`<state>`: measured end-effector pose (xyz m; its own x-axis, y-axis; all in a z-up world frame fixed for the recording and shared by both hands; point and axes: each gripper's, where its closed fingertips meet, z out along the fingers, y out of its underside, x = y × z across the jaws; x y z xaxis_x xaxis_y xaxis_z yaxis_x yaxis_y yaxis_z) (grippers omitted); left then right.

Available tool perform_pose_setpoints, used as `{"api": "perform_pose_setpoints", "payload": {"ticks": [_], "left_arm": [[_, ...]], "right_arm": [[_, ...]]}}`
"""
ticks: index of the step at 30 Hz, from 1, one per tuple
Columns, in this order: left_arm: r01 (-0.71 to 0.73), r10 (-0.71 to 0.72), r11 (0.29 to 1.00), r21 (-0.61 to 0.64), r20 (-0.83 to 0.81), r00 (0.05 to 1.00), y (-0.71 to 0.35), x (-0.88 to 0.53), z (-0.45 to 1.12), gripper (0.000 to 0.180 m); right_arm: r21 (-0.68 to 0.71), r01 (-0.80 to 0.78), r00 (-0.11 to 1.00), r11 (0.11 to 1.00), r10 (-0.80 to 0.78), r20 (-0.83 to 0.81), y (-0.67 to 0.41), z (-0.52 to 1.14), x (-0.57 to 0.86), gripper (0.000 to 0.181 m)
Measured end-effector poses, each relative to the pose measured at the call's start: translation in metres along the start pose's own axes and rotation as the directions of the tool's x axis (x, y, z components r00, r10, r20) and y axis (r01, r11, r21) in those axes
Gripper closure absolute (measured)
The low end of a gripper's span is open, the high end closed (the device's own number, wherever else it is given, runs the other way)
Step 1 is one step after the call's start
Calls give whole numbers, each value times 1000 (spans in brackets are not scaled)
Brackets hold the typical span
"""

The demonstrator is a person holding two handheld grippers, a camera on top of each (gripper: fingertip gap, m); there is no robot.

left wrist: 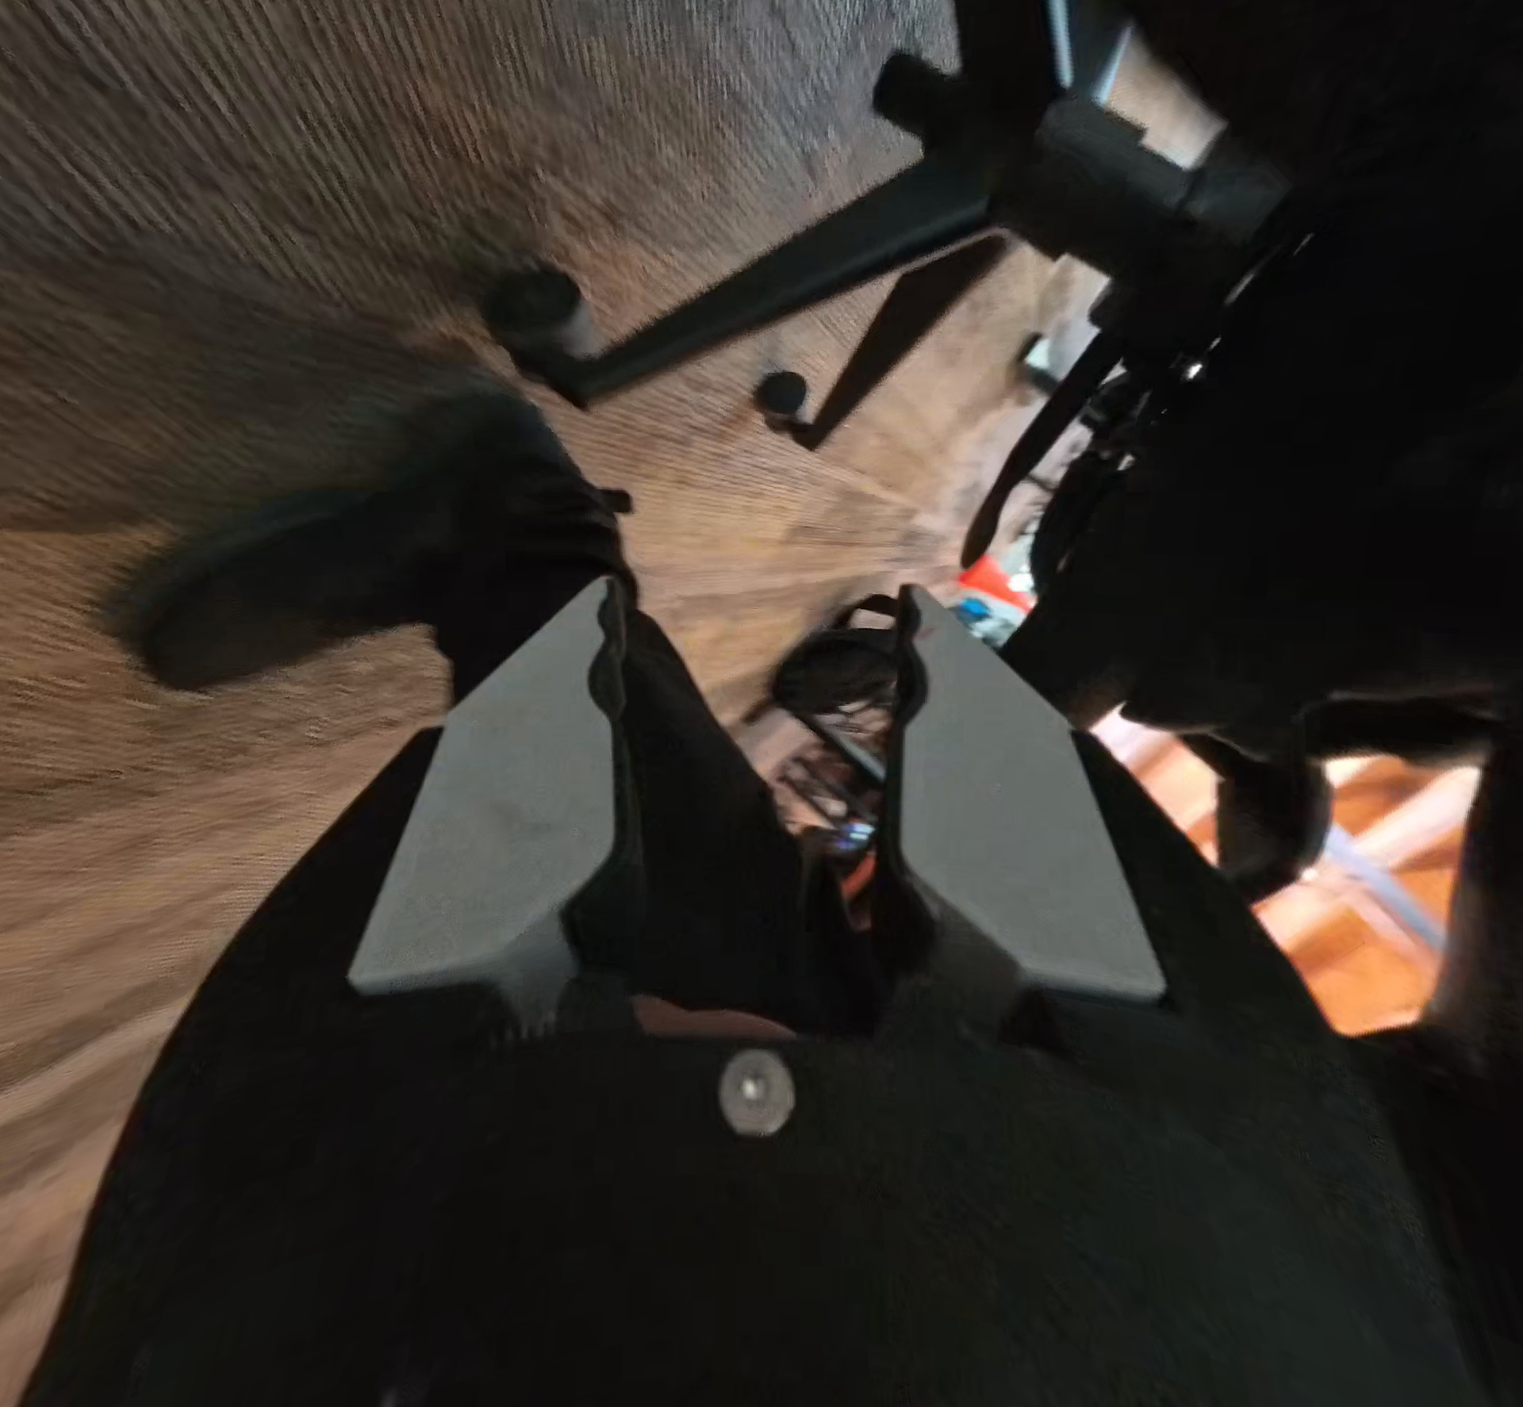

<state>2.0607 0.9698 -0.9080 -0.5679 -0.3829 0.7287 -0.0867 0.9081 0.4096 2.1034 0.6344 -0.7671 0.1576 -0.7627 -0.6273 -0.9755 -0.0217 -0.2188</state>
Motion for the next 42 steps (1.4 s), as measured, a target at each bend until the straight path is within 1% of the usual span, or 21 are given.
{"api": "perform_pose_setpoints", "payload": {"ticks": [2,3,5,7,8,11,14,16,17,19,20,22,25,29,31,32,34,35,37,40,42], "left_arm": [[-170,167,985,30,90,982,-45,27,-49,115],[-276,269,960,39,127,955,-72,49,-69,115],[-469,460,883,14,170,871,-125,102,-92,115],[-608,607,793,-45,152,780,-169,161,-91,115],[-658,663,748,-83,129,737,-189,190,-86,115],[-741,764,641,-199,72,642,-232,259,-63,118],[-787,828,534,-309,4,560,-256,304,-40,120],[-805,863,452,-384,-40,504,-268,319,-30,120],[-807,871,424,-411,-59,487,-276,324,-25,120],[-811,884,367,-456,-101,457,-288,336,-16,120],[-815,892,336,-471,-119,436,-294,341,-11,120],[-828,905,267,-493,-167,391,-302,352,-2,122],[-852,908,149,-501,-273,319,-305,369,14,125],[-853,882,-7,-521,-406,241,-308,382,40,128],[-844,876,-92,-528,-446,183,-314,388,53,128],[-842,871,-125,-525,-465,160,-315,394,57,129],[-827,864,-185,-531,-489,121,-317,401,68,131],[-812,862,-216,-543,-496,102,-320,401,75,130],[-804,855,-236,-546,-510,96,-318,402,94,133],[-774,840,-277,-569,-534,92,-313,381,135,135],[-756,820,-312,-575,-565,91,-304,359,166,133]], "right_arm": [[214,-88,986,973,116,-120,28,-94,1,92],[318,-116,965,941,182,-187,46,-139,1,91],[504,-137,893,853,327,-311,89,-225,-1,91],[660,-118,803,742,462,-376,135,-295,-10,91],[711,-102,751,695,523,-403,160,-321,-15,92],[788,-98,608,608,663,-436,234,-364,-38,92],[814,-129,555,566,722,-414,284,-366,-72,94],[816,-188,522,547,759,-389,311,-352,-95,92],[817,-223,485,532,787,-380,324,-344,-105,91],[846,-276,396,456,856,-332,341,-328,-125,91],[868,-301,333,395,897,-293,347,-319,-134,91],[923,-307,165,233,968,-189,354,-307,-149,88],[969,-248,-48,14,998,-26,352,-294,-164,87],[955,-138,-283,-263,934,217,357,-270,-179,90],[906,-114,-359,-407,867,345,361,-249,-182,90],[885,-109,-391,-453,838,381,364,-240,-184,90],[851,-96,-421,-516,796,436,371,-227,-187,90],[837,-76,-412,-542,781,469,375,-223,-187,91],[805,-39,-383,-592,753,535,385,-217,-186,92],[760,-5,-279,-650,731,623,393,-206,-174,94],[748,-9,-193,-664,735,650,393,-199,-166,95]]}}
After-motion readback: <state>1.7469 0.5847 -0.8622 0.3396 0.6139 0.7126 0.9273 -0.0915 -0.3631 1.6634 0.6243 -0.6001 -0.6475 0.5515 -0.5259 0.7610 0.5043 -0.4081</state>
